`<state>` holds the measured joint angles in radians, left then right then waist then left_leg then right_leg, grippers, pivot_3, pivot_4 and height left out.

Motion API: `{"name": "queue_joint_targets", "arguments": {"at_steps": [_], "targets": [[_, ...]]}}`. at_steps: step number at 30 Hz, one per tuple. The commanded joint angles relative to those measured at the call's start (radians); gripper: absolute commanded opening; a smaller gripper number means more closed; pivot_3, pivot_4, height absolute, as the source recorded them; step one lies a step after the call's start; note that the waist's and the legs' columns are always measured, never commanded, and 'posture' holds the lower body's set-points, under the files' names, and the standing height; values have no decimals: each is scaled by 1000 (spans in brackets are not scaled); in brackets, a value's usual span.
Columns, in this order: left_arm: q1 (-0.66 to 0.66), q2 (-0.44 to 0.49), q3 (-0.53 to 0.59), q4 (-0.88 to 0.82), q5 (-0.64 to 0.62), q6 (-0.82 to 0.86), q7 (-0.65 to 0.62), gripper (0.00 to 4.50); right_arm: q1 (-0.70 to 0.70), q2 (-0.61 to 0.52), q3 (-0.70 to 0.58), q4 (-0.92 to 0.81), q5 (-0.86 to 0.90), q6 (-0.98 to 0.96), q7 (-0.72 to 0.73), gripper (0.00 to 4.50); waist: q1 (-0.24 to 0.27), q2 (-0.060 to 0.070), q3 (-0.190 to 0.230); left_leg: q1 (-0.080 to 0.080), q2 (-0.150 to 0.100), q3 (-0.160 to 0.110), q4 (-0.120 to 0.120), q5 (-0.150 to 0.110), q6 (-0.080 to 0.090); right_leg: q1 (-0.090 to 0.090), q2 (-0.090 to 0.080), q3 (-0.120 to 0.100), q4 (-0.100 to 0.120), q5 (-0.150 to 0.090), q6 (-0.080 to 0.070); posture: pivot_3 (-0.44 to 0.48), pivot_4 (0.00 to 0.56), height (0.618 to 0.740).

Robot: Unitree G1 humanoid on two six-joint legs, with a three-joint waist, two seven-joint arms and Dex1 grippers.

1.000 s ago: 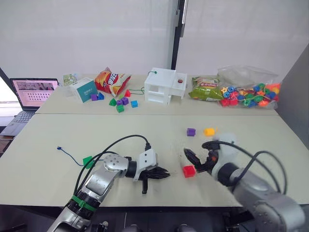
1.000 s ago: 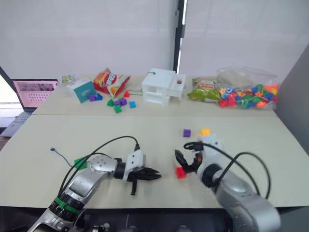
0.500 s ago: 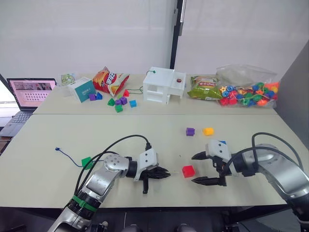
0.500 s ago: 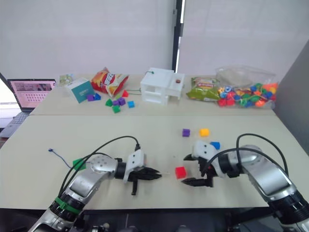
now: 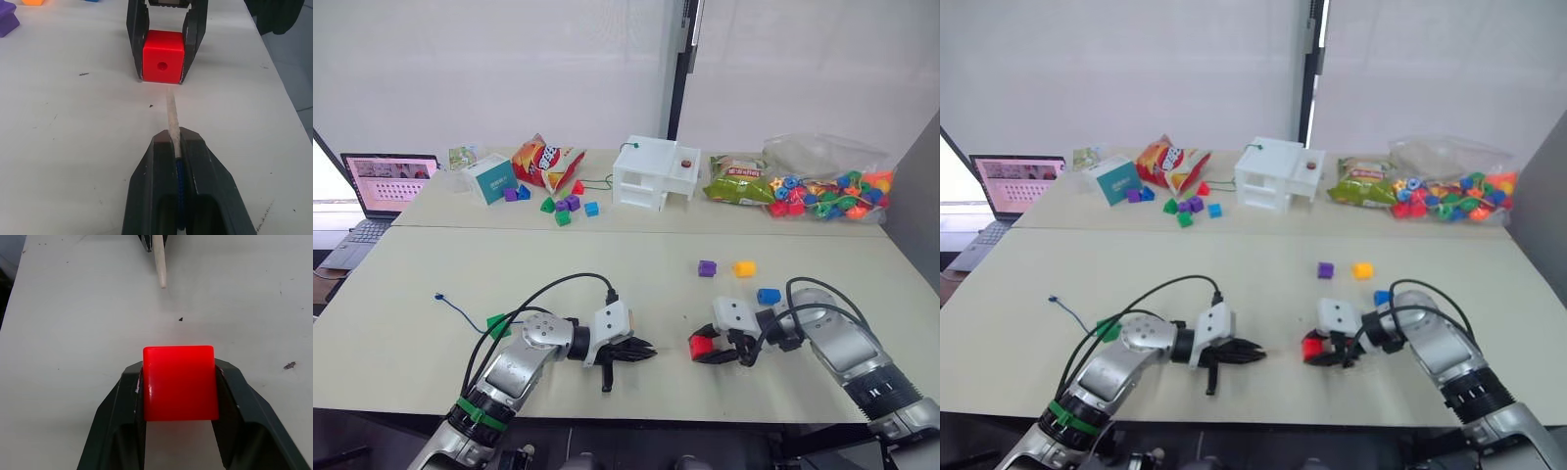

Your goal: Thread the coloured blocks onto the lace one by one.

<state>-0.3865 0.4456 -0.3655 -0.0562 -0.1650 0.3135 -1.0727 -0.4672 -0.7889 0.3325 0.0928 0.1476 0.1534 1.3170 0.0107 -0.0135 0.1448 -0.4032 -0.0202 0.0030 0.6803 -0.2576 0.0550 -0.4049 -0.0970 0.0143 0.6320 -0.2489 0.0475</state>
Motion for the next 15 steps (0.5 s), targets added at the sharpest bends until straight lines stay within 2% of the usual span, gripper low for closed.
{"name": "queue_joint_targets", "arguments": {"at_steps": [1, 6, 15], "targets": [[-27, 9, -13, -54, 24, 18, 16, 0, 31, 10, -33, -72, 8, 57, -41, 1188, 0, 0, 0, 0, 0, 0, 0, 0, 0, 0, 0, 0, 0, 0, 0, 0, 150, 740], [-62, -5, -20, -78, 27, 80, 39, 0, 88, 41, -26, -212, 4, 157, -101, 1188, 0, 0, 0, 0, 0, -1, 0, 0, 0, 0, 0, 0, 1, 0, 0, 0, 150, 740], [-61, 25, -42, -105, 23, 112, 15, 0, 96, 69, -17, -237, -34, 203, -153, 1188, -2, 0, 0, 0, 0, -1, 0, 0, 0, 0, 1, 0, 1, 0, 0, 0, 150, 740]]}}
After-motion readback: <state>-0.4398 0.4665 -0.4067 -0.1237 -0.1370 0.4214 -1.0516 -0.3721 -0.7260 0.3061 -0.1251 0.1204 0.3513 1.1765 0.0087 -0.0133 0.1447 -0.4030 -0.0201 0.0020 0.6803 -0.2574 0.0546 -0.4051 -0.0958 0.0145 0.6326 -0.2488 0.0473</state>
